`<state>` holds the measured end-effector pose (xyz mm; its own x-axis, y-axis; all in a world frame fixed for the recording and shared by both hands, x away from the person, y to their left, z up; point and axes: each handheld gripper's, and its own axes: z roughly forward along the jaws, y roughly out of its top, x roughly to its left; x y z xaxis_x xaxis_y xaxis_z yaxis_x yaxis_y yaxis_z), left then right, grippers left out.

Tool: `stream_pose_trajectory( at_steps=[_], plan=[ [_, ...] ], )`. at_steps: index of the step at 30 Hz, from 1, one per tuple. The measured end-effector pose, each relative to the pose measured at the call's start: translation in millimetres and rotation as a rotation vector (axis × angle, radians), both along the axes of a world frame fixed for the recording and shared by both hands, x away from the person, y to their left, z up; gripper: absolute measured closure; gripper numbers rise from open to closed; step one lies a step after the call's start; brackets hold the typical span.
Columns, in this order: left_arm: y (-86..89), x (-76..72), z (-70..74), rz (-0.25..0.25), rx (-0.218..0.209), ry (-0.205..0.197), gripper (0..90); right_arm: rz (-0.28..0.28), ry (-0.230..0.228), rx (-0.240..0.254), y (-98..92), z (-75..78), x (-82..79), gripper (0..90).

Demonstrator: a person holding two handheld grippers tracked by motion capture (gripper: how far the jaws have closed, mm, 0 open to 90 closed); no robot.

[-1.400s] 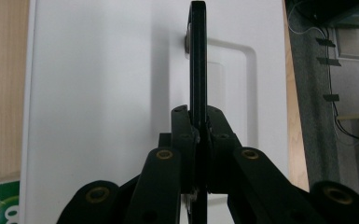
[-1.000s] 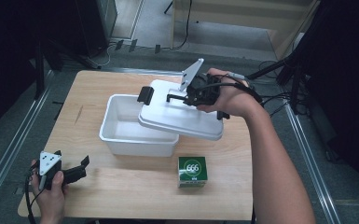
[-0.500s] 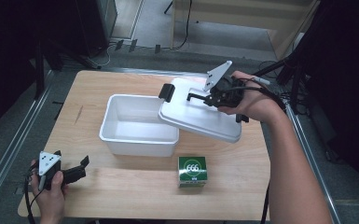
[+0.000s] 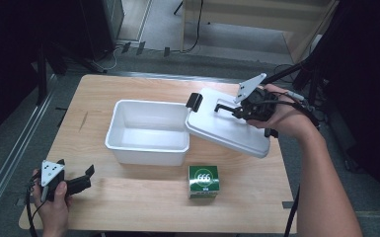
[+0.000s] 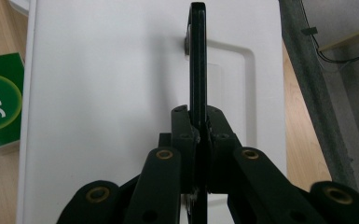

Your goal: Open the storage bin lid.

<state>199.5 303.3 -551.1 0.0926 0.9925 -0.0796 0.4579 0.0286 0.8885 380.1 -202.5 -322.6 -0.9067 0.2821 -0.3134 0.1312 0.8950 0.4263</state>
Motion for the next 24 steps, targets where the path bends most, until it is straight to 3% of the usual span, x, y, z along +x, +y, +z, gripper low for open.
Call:
stream_pose_trajectory(
  at_steps=[14,24],
  plan=[
    [-0.3,-0.3,0.0,0.006,0.006,-0.002,0.0,-0.065,0.001,0.014,-30.9,-18.7,-4.7,84.5],
    [-0.6,-0.6,0.1,0.005,0.012,-0.003,0.0,-0.103,0.007,0.006,-44.8,-42.5,-3.9,84.5]
  ],
)
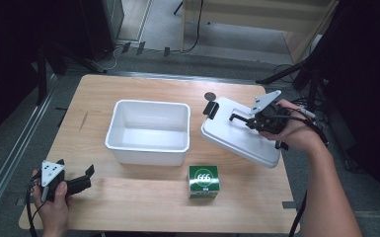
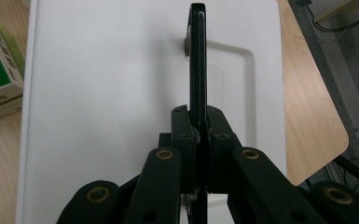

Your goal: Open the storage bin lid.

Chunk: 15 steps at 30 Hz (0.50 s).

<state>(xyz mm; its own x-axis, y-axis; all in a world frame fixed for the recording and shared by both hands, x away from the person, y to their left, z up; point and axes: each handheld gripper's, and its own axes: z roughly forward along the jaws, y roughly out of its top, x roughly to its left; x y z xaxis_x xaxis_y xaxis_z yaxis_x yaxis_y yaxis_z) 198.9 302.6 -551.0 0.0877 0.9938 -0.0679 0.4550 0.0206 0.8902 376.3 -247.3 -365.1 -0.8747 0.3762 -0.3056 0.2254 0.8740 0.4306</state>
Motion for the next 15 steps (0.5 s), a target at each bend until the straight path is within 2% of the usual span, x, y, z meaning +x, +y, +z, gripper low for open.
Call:
stream_pose_trajectory(
  at_steps=[3,7,15],
  plan=[
    [-0.1,0.1,-0.1,0.001,0.001,0.0,0.0,-0.005,0.002,-0.002,-1.4,-4.3,0.2,84.5],
    [0.0,0.0,0.0,0.001,-0.001,-0.001,0.0,-0.024,0.012,-0.004,-6.2,-17.4,2.4,84.5],
    [0.0,-0.1,0.0,0.001,-0.001,-0.002,0.0,-0.017,0.033,-0.021,-4.5,-45.5,6.3,84.5]
  ],
)
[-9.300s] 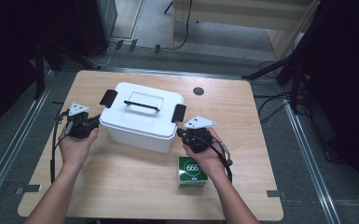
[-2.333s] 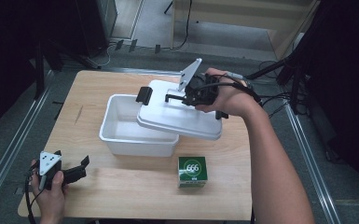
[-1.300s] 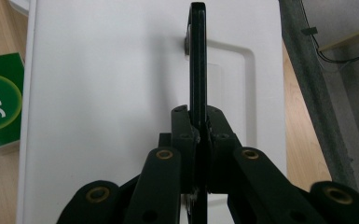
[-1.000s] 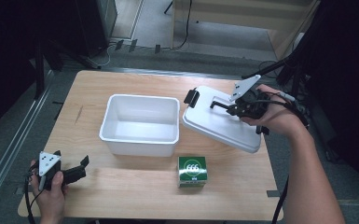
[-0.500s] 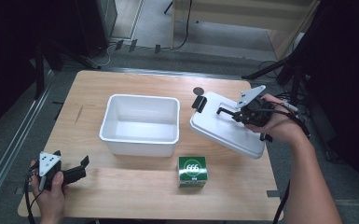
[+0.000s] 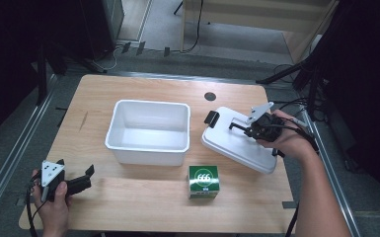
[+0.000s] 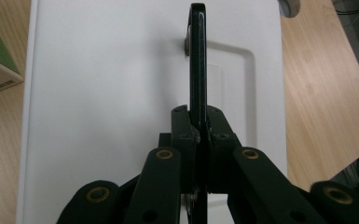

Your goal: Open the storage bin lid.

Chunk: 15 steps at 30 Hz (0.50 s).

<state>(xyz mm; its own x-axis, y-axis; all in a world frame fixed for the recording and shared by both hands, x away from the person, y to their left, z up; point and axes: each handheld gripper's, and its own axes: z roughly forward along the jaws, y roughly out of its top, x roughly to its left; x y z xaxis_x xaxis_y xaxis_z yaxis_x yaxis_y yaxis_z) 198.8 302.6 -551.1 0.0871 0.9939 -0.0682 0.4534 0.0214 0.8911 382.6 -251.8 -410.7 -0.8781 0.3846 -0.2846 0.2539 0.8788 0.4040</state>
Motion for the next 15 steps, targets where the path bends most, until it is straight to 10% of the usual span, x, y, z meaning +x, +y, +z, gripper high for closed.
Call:
stream_pose_trajectory(
  at_steps=[15],
  plan=[
    [0.0,-0.2,0.1,-0.003,0.002,0.003,0.0,0.0,0.017,-0.038,11.7,-46.1,4.4,84.5]
  ],
)
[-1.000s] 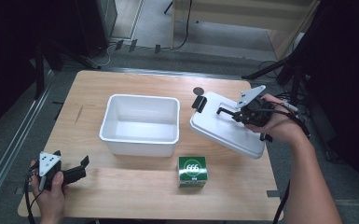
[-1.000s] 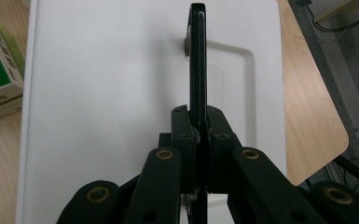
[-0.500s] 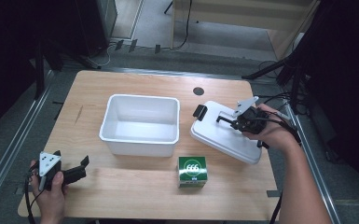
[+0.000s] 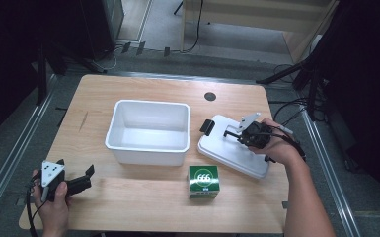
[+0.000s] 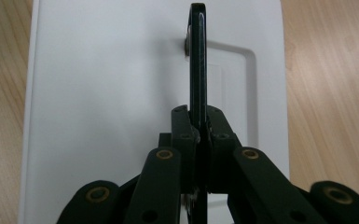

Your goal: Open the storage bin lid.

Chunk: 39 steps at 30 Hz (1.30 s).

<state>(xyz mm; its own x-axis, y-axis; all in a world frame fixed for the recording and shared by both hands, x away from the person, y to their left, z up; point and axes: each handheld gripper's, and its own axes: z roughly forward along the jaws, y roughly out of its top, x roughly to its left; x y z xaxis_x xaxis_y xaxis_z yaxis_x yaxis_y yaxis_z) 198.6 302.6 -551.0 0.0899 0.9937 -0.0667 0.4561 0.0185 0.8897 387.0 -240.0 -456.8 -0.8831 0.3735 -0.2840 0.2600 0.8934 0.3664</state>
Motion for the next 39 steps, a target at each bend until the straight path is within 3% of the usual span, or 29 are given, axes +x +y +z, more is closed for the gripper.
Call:
stream_pose_trajectory(
  at_steps=[6,12,14,15,16,17,18,22,24,28,33,34,38,39],
  plan=[
    [-0.5,-0.4,0.1,0.0,0.006,0.0,0.0,-0.003,-0.015,-0.005,3.3,-10.9,-1.4,84.4],
    [-1.0,-1.2,-0.1,0.002,0.007,-0.003,0.0,-0.029,-0.014,0.039,3.4,-18.4,-4.5,82.2],
    [-1.1,-1.2,0.0,0.003,0.009,-0.001,0.0,-0.031,-0.005,0.046,3.4,-18.4,-4.6,77.6],
    [-1.2,-1.2,-0.1,0.004,0.01,-0.001,0.0,-0.025,0.018,0.068,3.0,-17.4,-5.5,67.4],
    [-1.2,-1.2,-0.1,0.004,0.01,-0.001,0.0,-0.025,0.018,0.068,3.0,-17.4,-5.5,67.4],
    [-1.1,-1.2,0.0,0.006,0.009,0.001,0.0,-0.01,0.012,0.077,2.1,-15.4,-6.7,55.5],
    [-1.0,-1.1,0.0,0.006,0.009,0.001,0.0,-0.016,0.007,0.079,1.6,-13.7,-7.0,50.1],
    [-0.9,-1.1,0.0,0.005,0.011,-0.001,0.0,-0.026,0.009,0.089,-1.0,-6.1,-9.7,41.3],
    [-1.1,-1.3,0.0,0.005,0.01,0.0,0.0,-0.026,0.004,0.104,-3.6,3.3,-16.3,32.3],
    [-1.0,-1.3,0.0,0.005,0.01,0.0,0.0,-0.018,-0.022,0.109,-4.8,12.8,-24.5,29.2],
    [-0.7,-0.8,0.0,0.008,0.007,0.005,0.0,-0.024,-0.021,0.15,-1.3,32.5,-41.8,15.6],
    [-0.6,-0.8,-0.1,0.008,0.005,0.005,0.0,-0.012,-0.019,0.146,0.4,35.0,-44.7,11.6],
    [-0.3,-0.3,0.0,0.006,0.003,0.009,0.0,0.047,0.011,0.131,7.0,39.6,-54.3,10.0],
    [-0.4,-0.1,0.1,0.005,0.003,0.008,0.0,0.078,0.042,0.11,13.1,40.7,-60.0,5.3]
  ],
)
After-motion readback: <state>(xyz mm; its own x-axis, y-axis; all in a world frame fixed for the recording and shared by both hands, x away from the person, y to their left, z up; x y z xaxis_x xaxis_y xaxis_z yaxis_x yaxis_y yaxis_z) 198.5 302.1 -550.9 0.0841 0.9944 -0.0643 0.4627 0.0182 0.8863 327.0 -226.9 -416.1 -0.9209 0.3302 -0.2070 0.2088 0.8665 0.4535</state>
